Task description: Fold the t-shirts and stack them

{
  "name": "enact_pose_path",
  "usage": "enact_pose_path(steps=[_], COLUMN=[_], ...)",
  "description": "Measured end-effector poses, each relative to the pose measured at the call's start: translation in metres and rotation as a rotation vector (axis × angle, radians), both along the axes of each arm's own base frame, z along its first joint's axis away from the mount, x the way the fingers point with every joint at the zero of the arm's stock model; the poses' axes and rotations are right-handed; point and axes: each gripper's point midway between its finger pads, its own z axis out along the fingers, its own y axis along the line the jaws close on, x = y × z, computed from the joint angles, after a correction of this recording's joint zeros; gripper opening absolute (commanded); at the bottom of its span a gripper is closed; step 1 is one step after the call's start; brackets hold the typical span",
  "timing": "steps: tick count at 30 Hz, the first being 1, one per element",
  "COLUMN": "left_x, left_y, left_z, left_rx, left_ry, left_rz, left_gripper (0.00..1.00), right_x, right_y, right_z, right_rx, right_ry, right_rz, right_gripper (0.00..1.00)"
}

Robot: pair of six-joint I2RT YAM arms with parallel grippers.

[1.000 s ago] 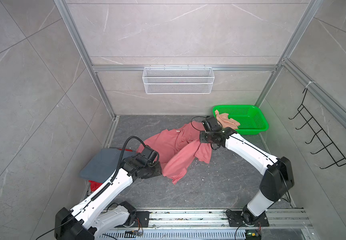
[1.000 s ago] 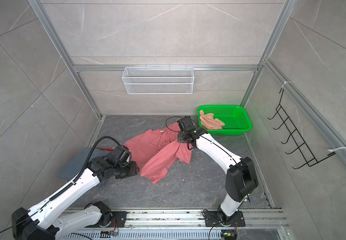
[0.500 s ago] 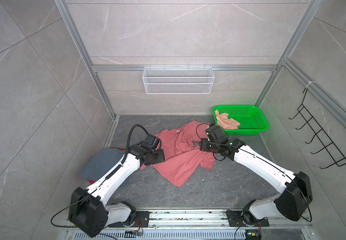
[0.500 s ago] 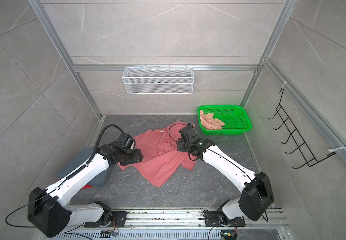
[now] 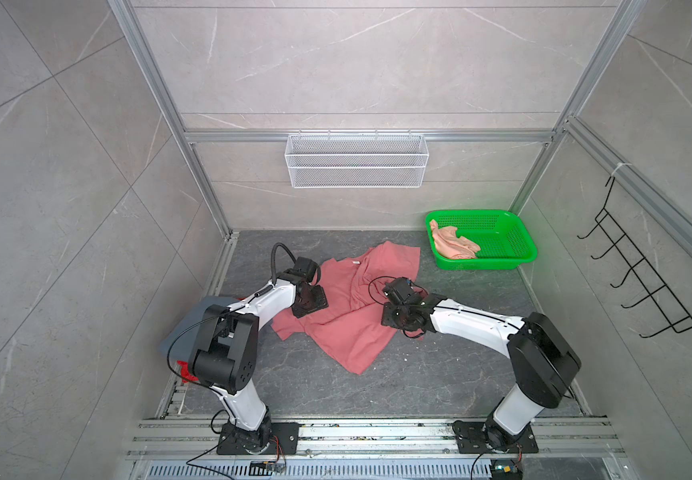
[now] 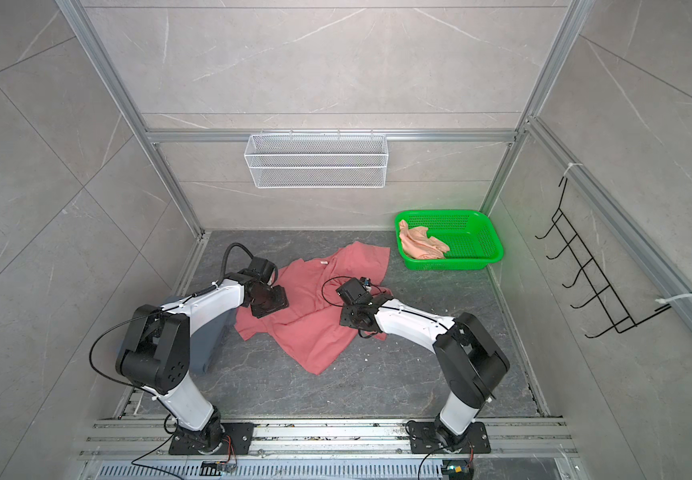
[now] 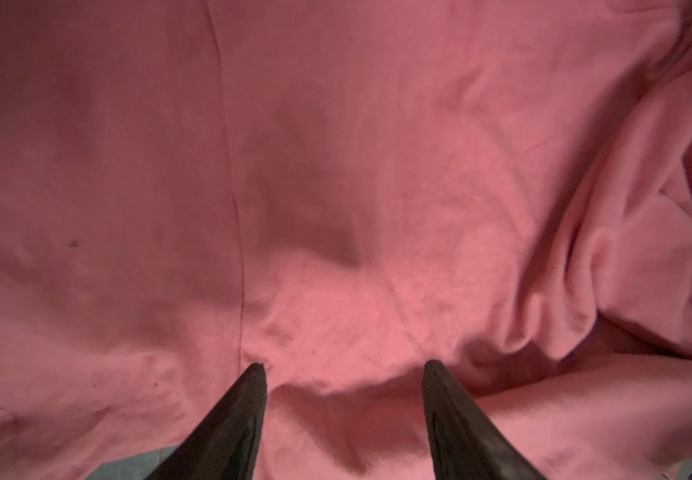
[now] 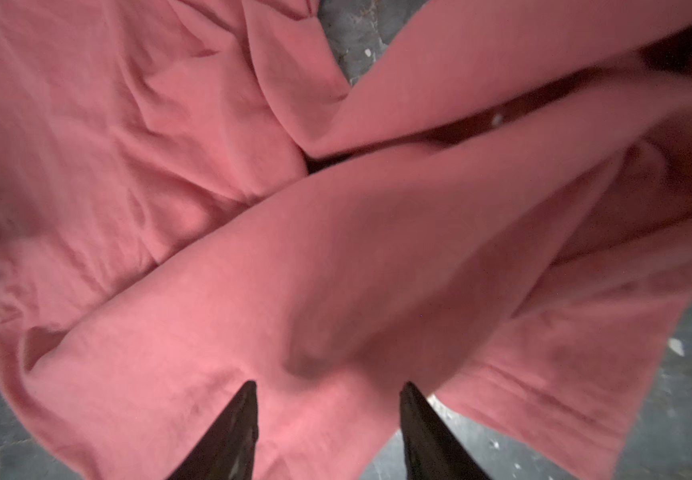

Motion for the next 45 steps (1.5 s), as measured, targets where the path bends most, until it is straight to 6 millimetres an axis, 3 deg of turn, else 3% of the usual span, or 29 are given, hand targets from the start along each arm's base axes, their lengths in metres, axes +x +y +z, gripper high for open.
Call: enact_pose_path(steps=[4,9,19,22,27,30,32,37,42,45], left_x=[-0.004,-0.017,-0.028,-0.039,-0.079,-0.097,-0.106,-0.122,-0.114,-0.121], left_y=[0.002,0.006,0.006,-0.009,-0.061,-0.081,-0.081,-0.056,-0.037,-0.016], left_z=[-0.010,-0.028,-0.033,-0.030,-0.025,-0.021,-0.021,-0.009,0.034,0.038], left_rx=[-0.003,-0.001,-0.139,-0.216,-0.333,-0.378,-0.373,-0.260,-0.216,-0.179], left_ry=[0.013,0.046,-0.067,-0.114,-0.085,-0.042,-0.013,0.025,-0.066,-0.071], left_rz=[0.004,0.025,0.137,0.158,0.100,0.081,0.087,0.108,0.104,0.129], left_gripper=[0.63,0.63,0.60,0.60,0.60,0.60,0.61,0.61,0.62,0.62], right_x=[0.008,0.028,0.096,0.124,0.172,0.191,0.193,0.183,0.138,0.113], right_y=[0.007,0.021,0.036,0.055,0.110,0.133,0.136,0.125,0.074,0.032], right_z=[-0.014,-0.016,-0.023,-0.017,-0.002,0.010,0.018,0.041,0.068,0.074], right_rx=[-0.015,-0.013,0.017,0.055,0.163,0.202,0.200,0.158,0.092,0.105], right_ry=[0.018,0.006,-0.008,-0.033,-0.094,-0.130,-0.142,-0.170,-0.161,-0.152], right_rz=[-0.004,-0.003,-0.028,-0.003,0.097,0.146,0.169,0.206,0.172,0.107], right_gripper=[0.56,0.56,0.55,0.55,0.53,0.54,0.54,0.58,0.62,0.65])
